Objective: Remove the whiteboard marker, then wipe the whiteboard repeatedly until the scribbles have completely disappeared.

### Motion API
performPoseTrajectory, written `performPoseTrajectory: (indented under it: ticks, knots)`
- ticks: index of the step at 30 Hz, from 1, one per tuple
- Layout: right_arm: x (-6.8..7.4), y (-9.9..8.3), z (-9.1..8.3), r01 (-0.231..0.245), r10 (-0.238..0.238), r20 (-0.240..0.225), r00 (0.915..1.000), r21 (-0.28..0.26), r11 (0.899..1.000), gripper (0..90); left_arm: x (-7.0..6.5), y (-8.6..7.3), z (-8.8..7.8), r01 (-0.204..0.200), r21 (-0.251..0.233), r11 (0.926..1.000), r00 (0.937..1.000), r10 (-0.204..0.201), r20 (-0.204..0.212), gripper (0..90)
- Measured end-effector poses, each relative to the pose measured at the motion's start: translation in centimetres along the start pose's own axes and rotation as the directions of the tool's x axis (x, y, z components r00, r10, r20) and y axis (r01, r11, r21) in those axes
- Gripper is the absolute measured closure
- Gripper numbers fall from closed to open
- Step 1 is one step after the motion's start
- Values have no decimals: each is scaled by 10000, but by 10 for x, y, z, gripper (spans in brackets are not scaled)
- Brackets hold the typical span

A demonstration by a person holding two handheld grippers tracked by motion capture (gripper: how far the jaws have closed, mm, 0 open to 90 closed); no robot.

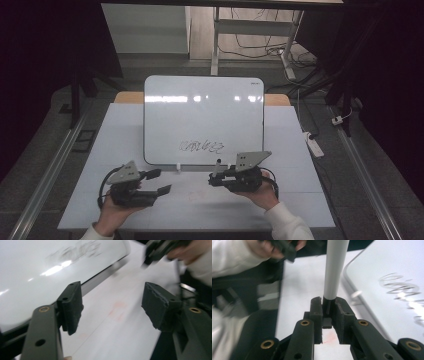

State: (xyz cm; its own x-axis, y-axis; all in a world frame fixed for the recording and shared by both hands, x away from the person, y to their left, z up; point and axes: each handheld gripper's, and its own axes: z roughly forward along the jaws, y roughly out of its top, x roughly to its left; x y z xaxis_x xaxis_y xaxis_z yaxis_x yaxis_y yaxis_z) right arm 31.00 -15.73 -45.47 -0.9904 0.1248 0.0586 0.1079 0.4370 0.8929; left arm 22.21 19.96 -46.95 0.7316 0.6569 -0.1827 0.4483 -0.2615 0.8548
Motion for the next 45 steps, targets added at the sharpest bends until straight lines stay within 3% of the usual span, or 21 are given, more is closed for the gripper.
performPoseTrajectory:
  ticks: [1, 2, 3, 5, 6, 14, 20, 23, 26, 29, 30, 31, 33, 40, 42, 43, 45]
  knots:
    - [0, 0, -2, -123, 147, 691, 9975, -350, 9993, 773, 4, -8, -4, 195, 18, 9998, 9989, -194, -417, 303]
    - [0, 0, -2, -123, 147, 691, 9975, -350, 9993, 773, 6, -14, -7, 319, 33, 9995, 9969, -316, -721, 303]
    - [0, 1, -4, -242, 339, 1343, 9904, -731, 9970, 773, 8, -19, -8, 448, 39, 9990, 9948, -442, -922, 287]
    - [0, 0, -4, -330, 520, 1860, 9812, -1038, 9941, 773, 12, -25, -9, 638, 87, 9979, 9901, -622, -1256, 268]
    - [0, 0, -4, -330, 520, 1860, 9812, -1038, 9941, 773, 14, -28, -9, 684, 107, 9976, 9885, -663, -1362, 268]
    - [-2, -6, 10, -710, 1129, 3244, 9391, -1383, 9878, 773, 26, -40, -7, 723, 211, 9972, 9696, -653, -2357, 245]
    - [-8, -4, 19, -903, 1506, 3850, 9105, -1704, 9812, 774, 29, -43, -9, 831, 96, 9965, 9665, -782, -2443, 241]
    - [-12, 0, 25, -998, 1636, 3848, 9084, -1806, 9785, 774, 29, -43, -9, 807, 76, 9967, 9674, -765, -2413, 240]
    - [-23, 11, 45, -1123, 1825, 3826, 9057, -1984, 9737, 774, 29, -42, -9, 812, 49, 9967, 9677, -777, -2396, 238]
    - [-30, 17, 58, -1141, 1804, 3863, 9046, -1883, 9755, 773, 29, -43, -9, 795, 72, 9968, 9693, -756, -2338, 238]
    - [-37, 22, 70, -1075, 1663, 4018, 9005, -1648, 9805, 773, 29, -43, -8, 784, 93, 9969, 9695, -741, -2337, 238]
    - [-37, 22, 70, -1075, 1663, 4018, 9005, -1648, 9805, 773, 30, -43, -8, 765, 114, 9970, 9700, -718, -2324, 238]
    - [-50, 27, 84, -1208, 1779, 4150, 8923, -1602, 9797, 773, 30, -44, -7, 765, 159, 9969, 9703, -707, -2314, 238]
    - [-68, 33, 107, -1169, 1624, 4518, 8772, -1270, 9850, 774, 33, -45, -7, 764, 149, 9970, 9705, -710, -2304, 238]
    - [-69, 30, 115, -1326, 1659, 4346, 8852, -1060, 9855, 774, 34, -46, -8, 794, 129, 9968, 9696, -742, -2330, 238]
    - [-67, 28, 120, -1301, 1576, 4079, 8993, -945, 9870, 774, 35, -46, -9, 801, 111, 9967, 9693, -753, -2342, 238]
    - [-62, 28, 128, -728, 807, 3810, 9211, -350, 9967, 774, 36, -46, -10, 796, 69, 9968, 9692, -758, -2343, 239]
